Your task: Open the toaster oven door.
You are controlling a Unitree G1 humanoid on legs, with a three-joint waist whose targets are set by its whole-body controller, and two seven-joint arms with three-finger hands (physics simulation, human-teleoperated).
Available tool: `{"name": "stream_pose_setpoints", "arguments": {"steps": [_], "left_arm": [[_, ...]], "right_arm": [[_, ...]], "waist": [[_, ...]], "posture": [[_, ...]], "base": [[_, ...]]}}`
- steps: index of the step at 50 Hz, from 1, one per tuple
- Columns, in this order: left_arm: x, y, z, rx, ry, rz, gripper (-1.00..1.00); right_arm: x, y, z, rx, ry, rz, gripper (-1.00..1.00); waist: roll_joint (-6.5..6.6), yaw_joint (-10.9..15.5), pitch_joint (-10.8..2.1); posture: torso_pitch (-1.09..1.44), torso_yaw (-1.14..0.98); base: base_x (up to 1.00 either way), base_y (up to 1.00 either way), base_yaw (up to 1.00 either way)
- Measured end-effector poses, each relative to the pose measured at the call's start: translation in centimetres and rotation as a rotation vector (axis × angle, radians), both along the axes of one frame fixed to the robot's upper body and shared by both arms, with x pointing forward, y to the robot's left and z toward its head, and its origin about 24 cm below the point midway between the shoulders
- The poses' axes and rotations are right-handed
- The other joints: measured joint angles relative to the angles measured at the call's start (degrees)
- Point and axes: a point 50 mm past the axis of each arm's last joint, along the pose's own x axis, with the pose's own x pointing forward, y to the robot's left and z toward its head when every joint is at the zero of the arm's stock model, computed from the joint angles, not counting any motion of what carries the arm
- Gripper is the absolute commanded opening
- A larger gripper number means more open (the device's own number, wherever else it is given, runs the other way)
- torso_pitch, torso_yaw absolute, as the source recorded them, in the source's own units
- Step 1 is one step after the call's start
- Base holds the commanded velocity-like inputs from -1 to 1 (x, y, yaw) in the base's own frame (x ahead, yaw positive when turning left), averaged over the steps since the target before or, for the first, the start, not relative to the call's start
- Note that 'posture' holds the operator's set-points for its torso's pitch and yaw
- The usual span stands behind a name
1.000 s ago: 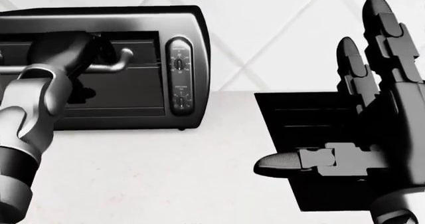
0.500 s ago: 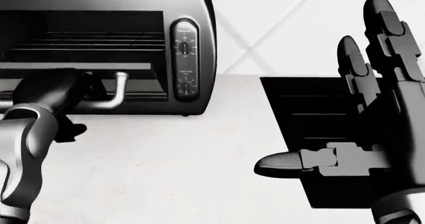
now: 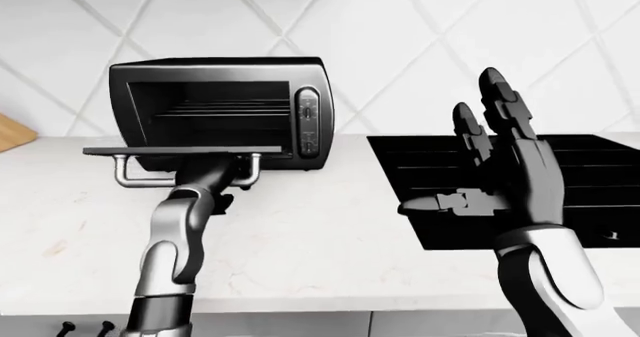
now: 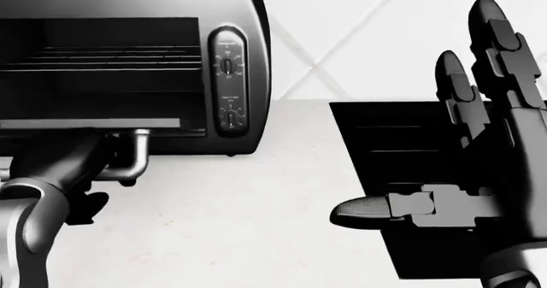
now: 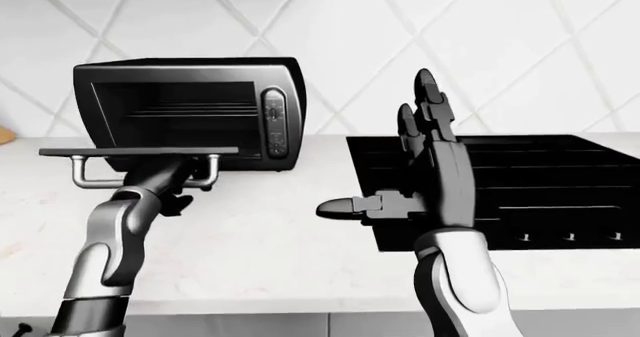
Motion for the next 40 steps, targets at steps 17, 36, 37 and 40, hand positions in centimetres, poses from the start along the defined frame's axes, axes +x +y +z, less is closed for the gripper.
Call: {"name": "stream_pose_setpoints", "arguments": {"steps": [17,36,37,40], "left_arm": [[-3.4,0.4,-0.6,-0.03,0.013,0.013,-0.07],[-6.4,0.9,0.9,-0.028,0.02,0.026,0.02],[-6.6,1.0,1.1,-0.026,0.02,0.03,-0.04],[-7.4,1.1,1.8,-0.018,0.009,0.045,-0.09]], "right_arm": [[-0.1,0.1,0.1,0.001,-0.005,0.002,1.0],[-0.3,-0.1,0.2,0.004,-0.007,-0.005,1.0],[-0.3,-0.1,0.3,0.003,-0.01,-0.006,1.0],[-0.4,-0.1,0.5,0.003,-0.017,-0.009,1.0]], "waist": [[-0.19,0.1,-0.51],[-0.21,-0.1,-0.33],[-0.22,-0.2,-0.3],[-0.28,-0.4,-0.16]], "posture": [[-0.55,0.0],[-0.55,0.0],[-0.55,0.0],[-0.55,0.0]], "base": [[0.0,0.0,0.0],[0.0,0.0,0.0],[0.0,0.0,0.0],[0.0,0.0,0.0]]}}
